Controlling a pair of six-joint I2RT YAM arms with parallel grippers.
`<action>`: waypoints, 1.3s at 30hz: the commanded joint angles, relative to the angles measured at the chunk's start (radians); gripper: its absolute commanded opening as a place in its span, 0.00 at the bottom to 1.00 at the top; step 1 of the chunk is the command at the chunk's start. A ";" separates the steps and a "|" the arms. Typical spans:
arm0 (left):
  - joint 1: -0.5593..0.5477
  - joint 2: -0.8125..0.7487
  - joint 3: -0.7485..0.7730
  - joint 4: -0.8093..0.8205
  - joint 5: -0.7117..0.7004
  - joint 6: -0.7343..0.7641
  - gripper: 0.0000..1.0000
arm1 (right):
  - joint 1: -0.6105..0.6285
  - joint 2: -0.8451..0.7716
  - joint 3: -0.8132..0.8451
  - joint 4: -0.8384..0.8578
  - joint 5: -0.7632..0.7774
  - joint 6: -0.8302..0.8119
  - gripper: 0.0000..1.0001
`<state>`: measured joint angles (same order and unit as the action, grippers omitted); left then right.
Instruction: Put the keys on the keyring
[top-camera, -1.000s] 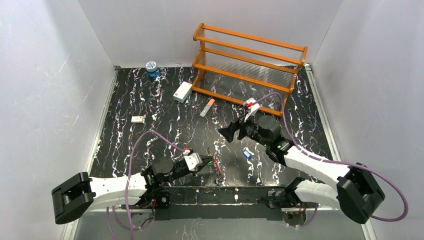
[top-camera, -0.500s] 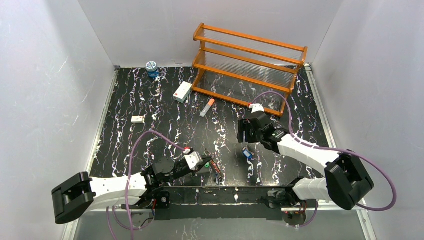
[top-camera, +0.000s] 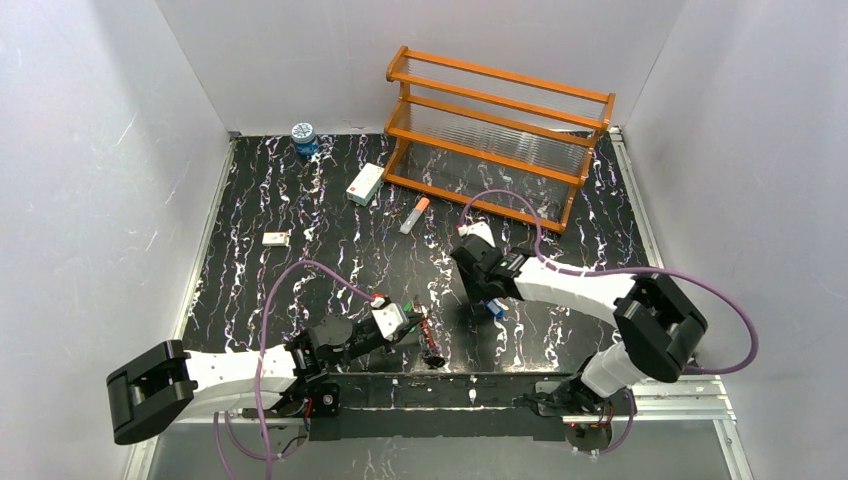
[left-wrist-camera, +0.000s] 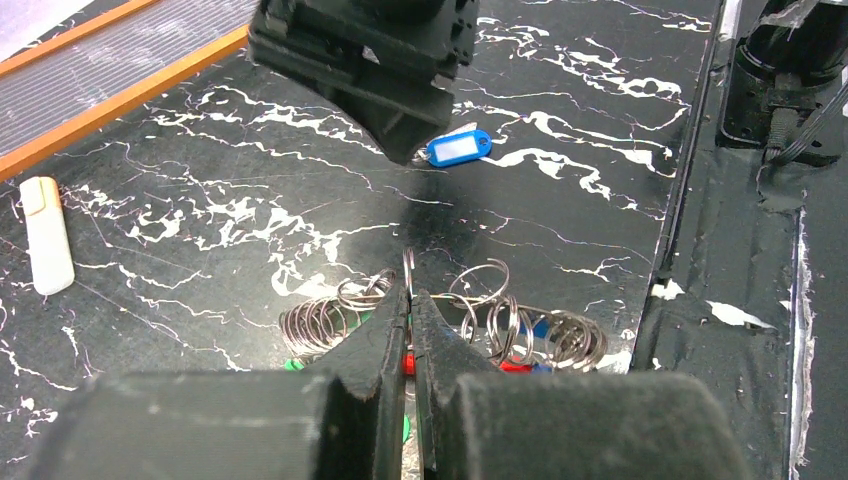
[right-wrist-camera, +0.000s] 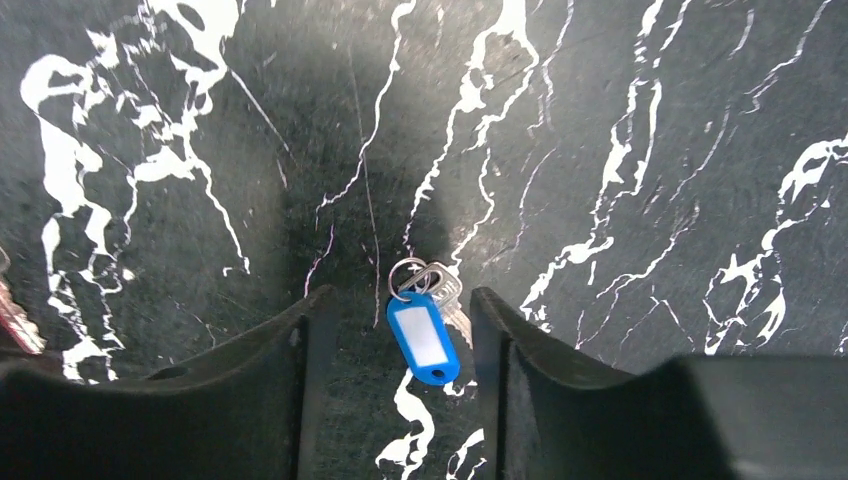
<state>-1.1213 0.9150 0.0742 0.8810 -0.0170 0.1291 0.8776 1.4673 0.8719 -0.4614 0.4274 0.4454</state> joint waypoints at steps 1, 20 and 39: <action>-0.002 -0.005 0.035 0.024 -0.015 -0.005 0.00 | 0.033 0.056 0.048 -0.069 0.051 -0.007 0.56; -0.002 -0.028 0.027 0.012 -0.029 -0.010 0.00 | 0.034 0.116 0.026 0.020 -0.042 -0.074 0.37; -0.002 -0.030 0.035 0.004 -0.021 -0.007 0.00 | 0.032 0.070 0.035 -0.001 -0.057 -0.089 0.01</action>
<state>-1.1213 0.9051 0.0742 0.8589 -0.0269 0.1200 0.9112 1.5848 0.8810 -0.4664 0.3889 0.3733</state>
